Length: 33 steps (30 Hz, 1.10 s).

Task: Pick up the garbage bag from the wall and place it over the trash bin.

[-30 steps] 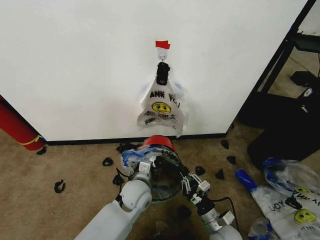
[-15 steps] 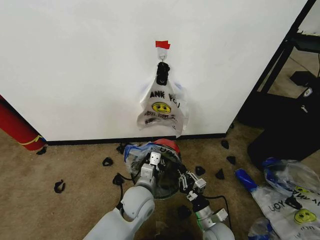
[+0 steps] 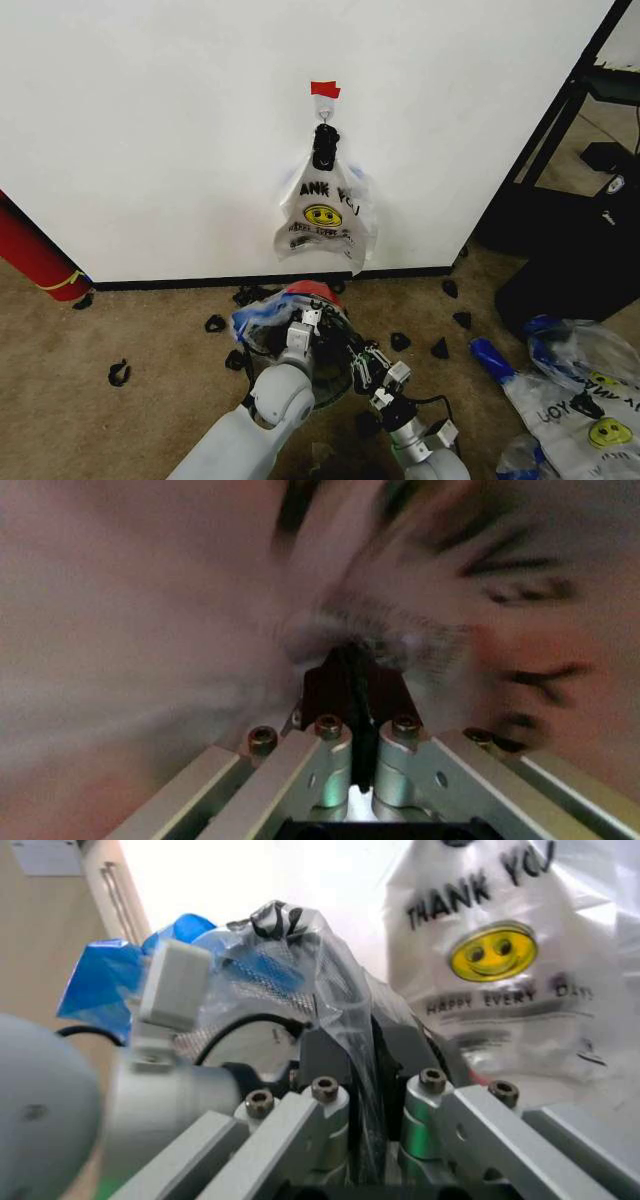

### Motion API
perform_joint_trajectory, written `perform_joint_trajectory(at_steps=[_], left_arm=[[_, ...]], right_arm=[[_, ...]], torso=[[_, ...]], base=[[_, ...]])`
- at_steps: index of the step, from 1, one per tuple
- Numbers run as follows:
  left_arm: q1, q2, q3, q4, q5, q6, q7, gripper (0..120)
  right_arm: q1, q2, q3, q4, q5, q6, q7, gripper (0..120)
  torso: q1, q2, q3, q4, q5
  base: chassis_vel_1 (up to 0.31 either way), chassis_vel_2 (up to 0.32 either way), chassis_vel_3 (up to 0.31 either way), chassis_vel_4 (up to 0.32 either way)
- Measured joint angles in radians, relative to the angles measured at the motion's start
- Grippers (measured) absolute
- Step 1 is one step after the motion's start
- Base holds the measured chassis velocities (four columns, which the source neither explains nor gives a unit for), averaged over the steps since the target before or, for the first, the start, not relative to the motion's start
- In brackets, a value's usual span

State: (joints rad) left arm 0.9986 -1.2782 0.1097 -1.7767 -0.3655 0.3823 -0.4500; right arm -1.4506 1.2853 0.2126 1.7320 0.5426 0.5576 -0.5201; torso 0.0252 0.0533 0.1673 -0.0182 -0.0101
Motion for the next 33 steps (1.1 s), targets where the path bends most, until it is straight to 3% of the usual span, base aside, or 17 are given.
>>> perform_joint_trajectory(at_steps=[6,22,33], left_arm=[[-0.002,0.011,-0.002,0.011,-0.007,-0.004,0.002,0],[0.148,0.117,0.031,-0.197,-0.009,0.052,0.039,0],[0.175,0.078,0.048,-0.156,0.029,0.054,0.042,0]], right_arm=[[-0.005,-0.003,0.009,0.005,0.013,-0.002,-0.061,1],[0.063,0.025,0.053,-0.079,-0.052,0.042,-0.058,1],[0.043,-0.003,0.037,-0.022,-0.042,0.040,-0.058,1]], torso=[[0.000,0.000,0.000,0.0001,0.0000],[0.000,0.000,0.000,0.0002,0.0000],[0.000,0.000,0.000,0.0002,0.0000]], base=[[0.000,0.000,0.000,0.000],[0.000,0.000,0.000,0.000],[0.000,0.000,0.000,0.000]])
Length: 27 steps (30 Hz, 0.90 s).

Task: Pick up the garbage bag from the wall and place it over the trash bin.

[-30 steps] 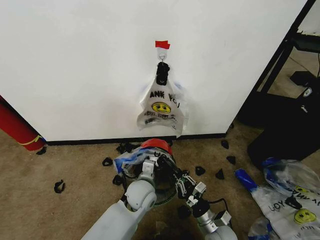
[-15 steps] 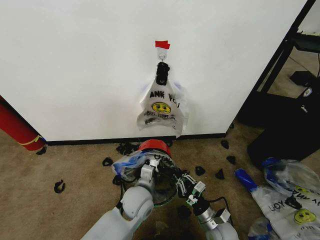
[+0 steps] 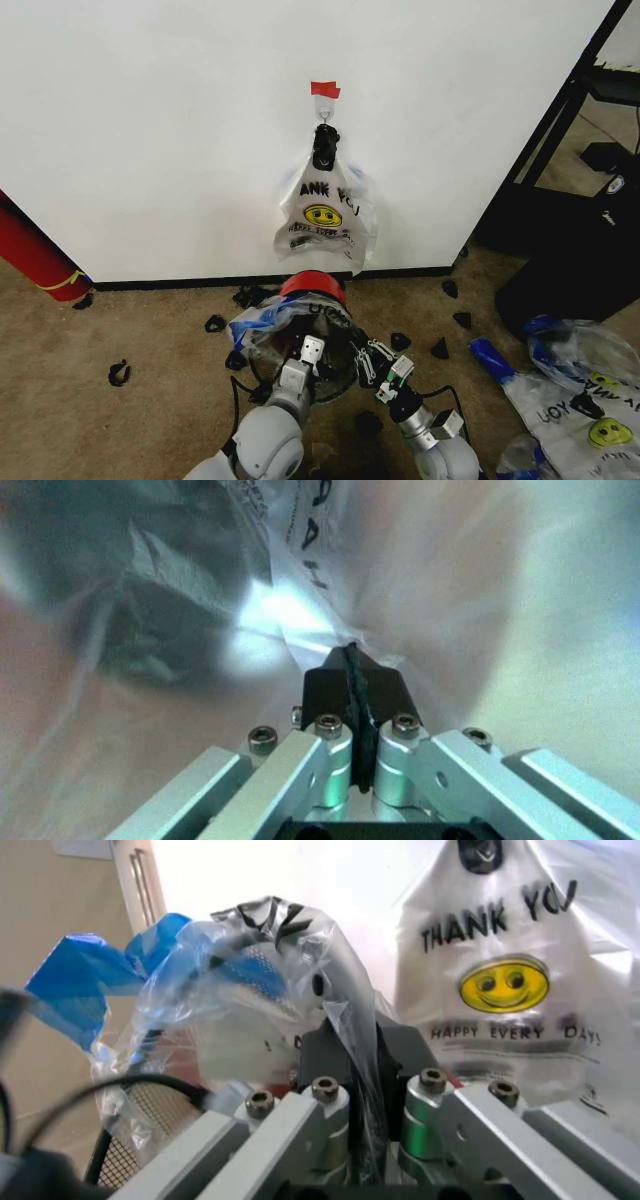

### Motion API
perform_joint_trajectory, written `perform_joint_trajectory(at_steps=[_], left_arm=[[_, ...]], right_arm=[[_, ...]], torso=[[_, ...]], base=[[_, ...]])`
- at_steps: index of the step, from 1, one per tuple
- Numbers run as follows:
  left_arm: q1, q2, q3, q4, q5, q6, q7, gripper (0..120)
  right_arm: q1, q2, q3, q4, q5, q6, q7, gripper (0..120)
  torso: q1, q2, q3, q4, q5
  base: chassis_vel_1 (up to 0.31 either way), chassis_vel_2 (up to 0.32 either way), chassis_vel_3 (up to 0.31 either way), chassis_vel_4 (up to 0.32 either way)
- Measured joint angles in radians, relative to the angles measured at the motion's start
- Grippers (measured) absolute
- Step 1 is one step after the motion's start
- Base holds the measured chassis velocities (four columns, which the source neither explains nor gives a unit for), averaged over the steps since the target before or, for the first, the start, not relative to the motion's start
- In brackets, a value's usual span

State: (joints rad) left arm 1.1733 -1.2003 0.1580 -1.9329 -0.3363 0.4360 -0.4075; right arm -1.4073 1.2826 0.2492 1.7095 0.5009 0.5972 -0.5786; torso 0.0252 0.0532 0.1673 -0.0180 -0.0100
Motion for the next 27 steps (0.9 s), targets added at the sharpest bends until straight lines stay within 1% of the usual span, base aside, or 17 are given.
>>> perform_joint_trajectory(at_steps=[5,12,16,18,19,20,23,26,27], left_arm=[[-0.056,-0.048,-0.011,0.089,0.029,-0.030,-0.003,0],[-0.092,-0.064,-0.028,0.136,0.038,-0.034,-0.008,0],[-0.089,-0.062,-0.032,0.143,0.045,-0.045,-0.008,0],[-0.075,-0.055,-0.033,0.127,0.045,-0.052,-0.008,0],[-0.052,-0.044,-0.032,0.091,0.045,-0.059,-0.005,0],[-0.052,-0.044,-0.032,0.091,0.045,-0.059,-0.005,0],[0.007,-0.011,-0.031,-0.011,0.050,-0.066,0.020,0],[0.078,0.028,-0.039,-0.099,0.069,-0.074,0.053,0],[0.078,0.028,-0.039,-0.099,0.069,-0.074,0.053,0]], right_arm=[[-0.036,-0.026,-0.006,0.045,0.013,-0.005,-0.002,1],[-0.057,-0.034,-0.007,0.069,0.045,-0.006,-0.020,1],[-0.055,-0.029,-0.007,0.068,0.053,-0.004,-0.026,1],[-0.046,-0.024,-0.001,0.061,0.053,0.001,-0.023,1],[-0.034,-0.016,0.007,0.043,0.053,0.006,-0.008,1],[-0.034,-0.016,0.007,0.043,0.053,0.006,-0.008,1],[-0.009,-0.002,0.016,0.006,0.068,0.009,0.018,1],[0.006,0.007,0.014,-0.010,0.120,-0.008,0.037,1],[0.006,0.007,0.014,-0.010,0.120,-0.008,0.037,1]], torso=[[0.000,0.000,0.000,-0.0002,0.0000],[0.000,0.000,0.000,-0.0001,0.0000],[0.000,0.000,0.000,-0.0002,0.0000],[0.000,0.000,0.000,-0.0002,0.0000],[0.000,0.000,0.000,0.0000,0.0000],[0.000,0.000,0.000,0.0000,0.0000],[0.000,0.000,0.000,-0.0002,0.0000],[0.000,0.000,0.000,-0.0001,-0.0001],[0.000,0.000,0.000,-0.0001,-0.0001]], base=[[0.000,0.000,0.000,0.000],[0.000,0.000,0.000,0.000],[0.000,0.000,0.000,0.000],[0.000,0.000,0.000,0.000],[0.000,0.000,0.000,0.000],[0.000,0.000,0.000,0.000],[0.000,0.000,0.000,0.000],[0.000,0.000,0.000,0.000],[0.000,0.000,0.000,0.000]])
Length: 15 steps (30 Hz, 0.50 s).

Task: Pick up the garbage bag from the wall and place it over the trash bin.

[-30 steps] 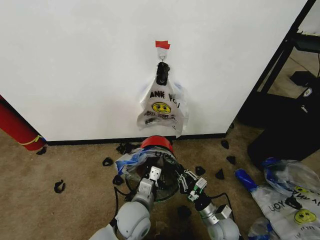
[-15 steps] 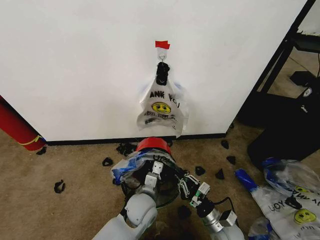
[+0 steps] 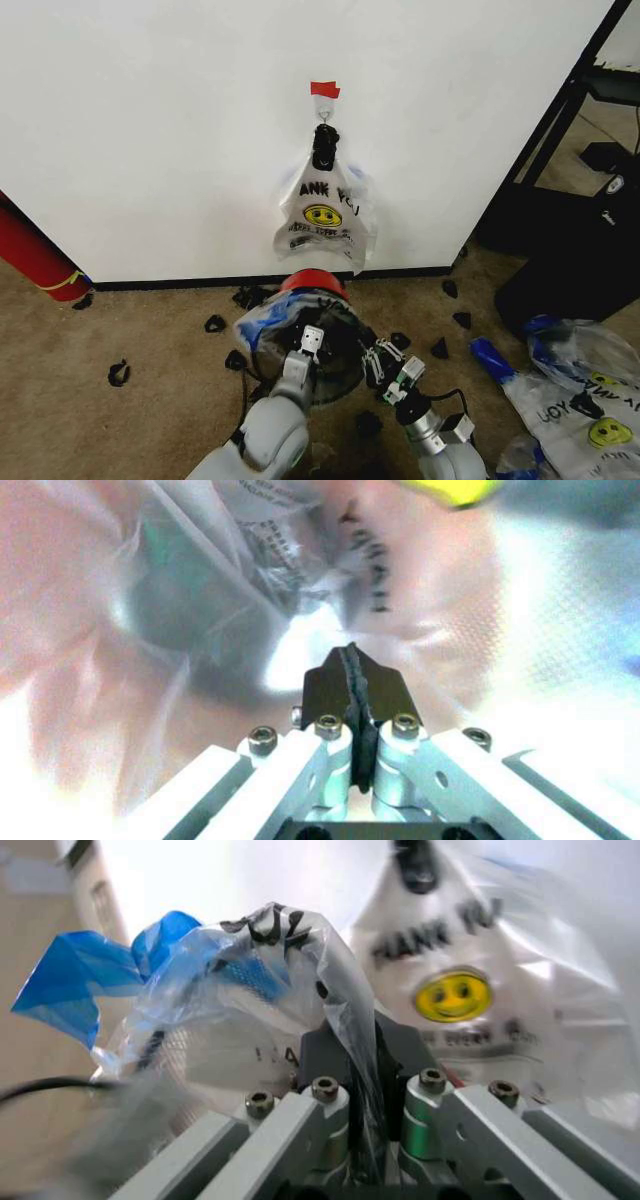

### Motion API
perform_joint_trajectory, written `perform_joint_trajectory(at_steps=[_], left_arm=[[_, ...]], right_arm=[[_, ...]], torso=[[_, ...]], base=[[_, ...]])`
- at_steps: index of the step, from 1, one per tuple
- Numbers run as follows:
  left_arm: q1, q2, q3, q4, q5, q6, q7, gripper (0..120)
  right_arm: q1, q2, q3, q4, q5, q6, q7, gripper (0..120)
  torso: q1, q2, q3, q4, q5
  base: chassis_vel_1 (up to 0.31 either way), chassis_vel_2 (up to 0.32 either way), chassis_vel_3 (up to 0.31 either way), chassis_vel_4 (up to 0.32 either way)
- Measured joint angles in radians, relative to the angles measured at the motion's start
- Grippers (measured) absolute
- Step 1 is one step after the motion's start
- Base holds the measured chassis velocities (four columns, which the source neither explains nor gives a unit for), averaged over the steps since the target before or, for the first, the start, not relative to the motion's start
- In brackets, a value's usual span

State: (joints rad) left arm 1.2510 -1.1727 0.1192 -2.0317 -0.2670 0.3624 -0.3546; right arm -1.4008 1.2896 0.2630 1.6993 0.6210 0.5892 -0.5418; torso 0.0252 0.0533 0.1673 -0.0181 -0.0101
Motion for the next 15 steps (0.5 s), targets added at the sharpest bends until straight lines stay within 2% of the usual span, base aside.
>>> perform_joint_trajectory(at_steps=[3,6,7,9,12,15], left_arm=[[0.074,0.042,-0.015,-0.081,0.047,-0.030,0.035,4],[0.130,0.078,-0.048,-0.163,0.095,-0.058,0.060,18],[0.130,0.078,-0.048,-0.163,0.095,-0.058,0.060,18],[0.152,0.100,-0.072,-0.204,0.116,-0.064,0.072,25],[0.202,0.152,-0.124,-0.279,0.156,-0.082,0.085,38],[0.243,0.171,-0.169,-0.312,0.210,-0.121,0.088,50]], right_arm=[[0.017,-0.003,-0.005,-0.012,0.110,-0.049,0.007,1],[0.029,-0.030,0.006,-0.028,0.287,-0.142,-0.035,1],[0.029,-0.030,0.006,-0.028,0.287,-0.142,-0.035,1],[0.035,-0.050,0.017,-0.040,0.389,-0.202,-0.071,1],[0.053,-0.076,0.043,-0.077,0.546,-0.290,-0.135,1],[0.066,-0.080,0.059,-0.107,0.599,-0.314,-0.176,1]], torso=[[0.000,0.000,0.000,0.0003,0.0001],[0.000,0.000,0.000,0.0000,0.0000],[0.000,0.000,0.000,0.0000,0.0000],[0.000,0.000,0.000,-0.0001,0.0000],[0.000,0.000,0.000,-0.0001,0.0000],[0.000,0.000,0.000,0.0000,0.0000]], base=[[0.000,0.000,0.000,0.000],[0.000,0.000,0.000,0.000],[0.000,0.000,0.000,0.000],[0.000,0.000,0.000,0.000],[0.000,0.000,0.000,0.000],[0.000,0.000,0.000,0.000]])
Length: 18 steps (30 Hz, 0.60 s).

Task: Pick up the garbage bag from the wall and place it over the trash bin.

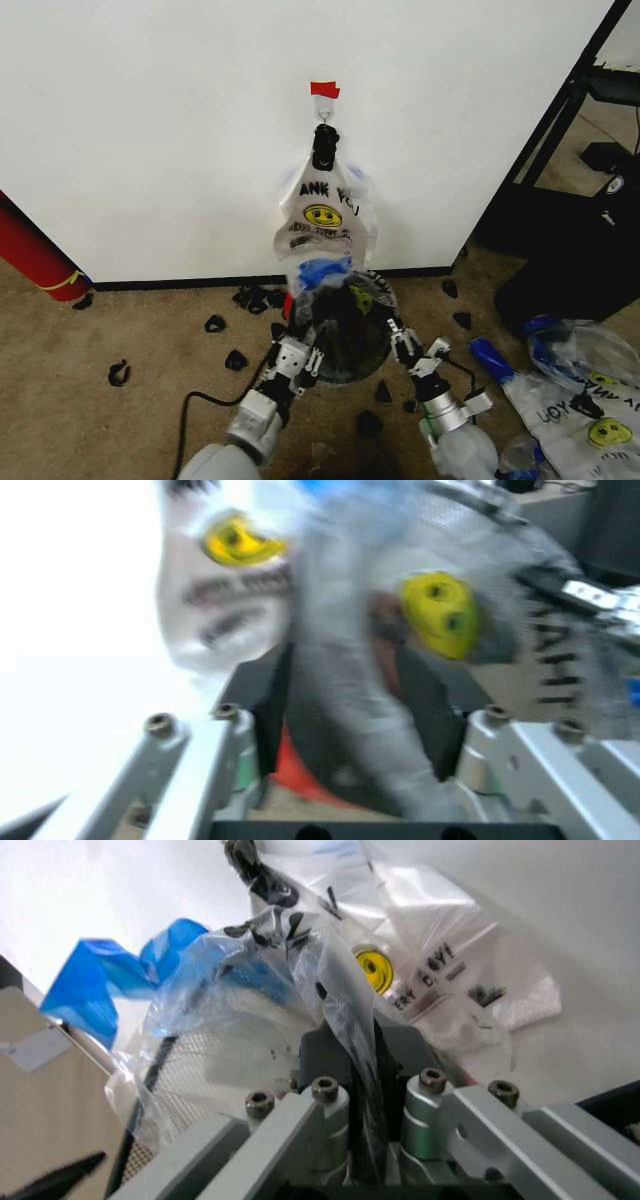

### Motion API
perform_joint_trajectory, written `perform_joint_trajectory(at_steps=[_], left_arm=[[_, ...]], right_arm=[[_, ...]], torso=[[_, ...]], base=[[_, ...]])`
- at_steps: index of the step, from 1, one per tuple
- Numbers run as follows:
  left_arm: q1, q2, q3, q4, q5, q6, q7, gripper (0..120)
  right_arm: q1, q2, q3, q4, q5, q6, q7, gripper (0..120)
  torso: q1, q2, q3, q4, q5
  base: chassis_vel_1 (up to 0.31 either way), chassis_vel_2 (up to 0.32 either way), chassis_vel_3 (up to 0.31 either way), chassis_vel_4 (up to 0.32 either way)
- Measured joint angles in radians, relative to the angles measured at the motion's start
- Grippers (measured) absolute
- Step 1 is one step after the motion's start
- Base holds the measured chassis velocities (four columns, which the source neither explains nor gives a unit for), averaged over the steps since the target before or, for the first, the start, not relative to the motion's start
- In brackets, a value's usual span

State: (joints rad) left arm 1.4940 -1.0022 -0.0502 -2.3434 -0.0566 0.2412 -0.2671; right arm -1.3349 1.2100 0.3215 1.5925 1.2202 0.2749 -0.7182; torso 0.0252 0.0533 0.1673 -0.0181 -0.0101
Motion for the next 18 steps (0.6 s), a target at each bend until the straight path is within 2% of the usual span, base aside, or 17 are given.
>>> perform_joint_trajectory(at_steps=[1,4,6,7,9,13,16,18], left_arm=[[0.000,0.000,0.000,0.000,0.000,0.000,0.000,50],[0.020,0.004,-0.034,-0.026,0.054,-0.032,-0.002,62],[0.018,0.004,-0.040,-0.036,0.046,-0.032,-0.004,70],[0.010,0.001,-0.040,-0.038,0.026,-0.031,-0.005,75],[0.003,-0.002,-0.039,-0.038,0.010,-0.030,-0.004,77],[-0.029,-0.022,-0.027,-0.051,-0.115,-0.031,0.041,96],[-0.062,-0.043,-0.020,-0.035,-0.149,-0.019,0.045,100],[-0.070,-0.049,-0.017,-0.026,-0.153,-0.014,0.033,98]], right_arm=[[0.000,0.000,0.000,0.000,0.000,0.000,0.000,1],[0.002,0.006,0.001,-0.011,0.002,-0.003,-0.014,1],[0.002,0.010,0.000,-0.011,-0.005,-0.003,-0.016,1],[0.001,0.014,-0.001,-0.011,-0.014,-0.002,-0.016,1],[0.000,0.015,-0.001,-0.010,-0.018,-0.001,-0.017,1],[-0.014,0.018,-0.003,0.004,-0.044,0.008,-0.017,1],[-0.024,0.017,-0.002,0.018,-0.063,0.017,-0.017,1],[-0.027,0.017,-0.002,0.023,-0.067,0.020,-0.017,1]], torso=[[0.000,0.000,0.000,0.0000,0.0000],[0.000,0.000,0.000,0.0001,0.0001],[0.000,0.000,0.000,0.0001,0.0000],[0.000,0.000,0.000,0.0001,0.0001],[0.000,0.000,0.000,0.0000,0.0001],[0.000,0.000,0.000,0.0000,0.0001],[0.000,0.000,0.000,0.0000,0.0001],[0.000,0.000,0.000,0.0000,0.0000]], base=[[0.000,0.000,0.000,0.000],[0.000,0.000,0.000,0.000],[0.000,0.000,0.000,0.000],[0.000,0.000,0.000,0.000],[0.000,0.000,0.000,0.000],[0.000,0.000,0.000,0.000],[0.000,0.000,0.000,0.000],[0.000,0.000,0.000,0.000]])
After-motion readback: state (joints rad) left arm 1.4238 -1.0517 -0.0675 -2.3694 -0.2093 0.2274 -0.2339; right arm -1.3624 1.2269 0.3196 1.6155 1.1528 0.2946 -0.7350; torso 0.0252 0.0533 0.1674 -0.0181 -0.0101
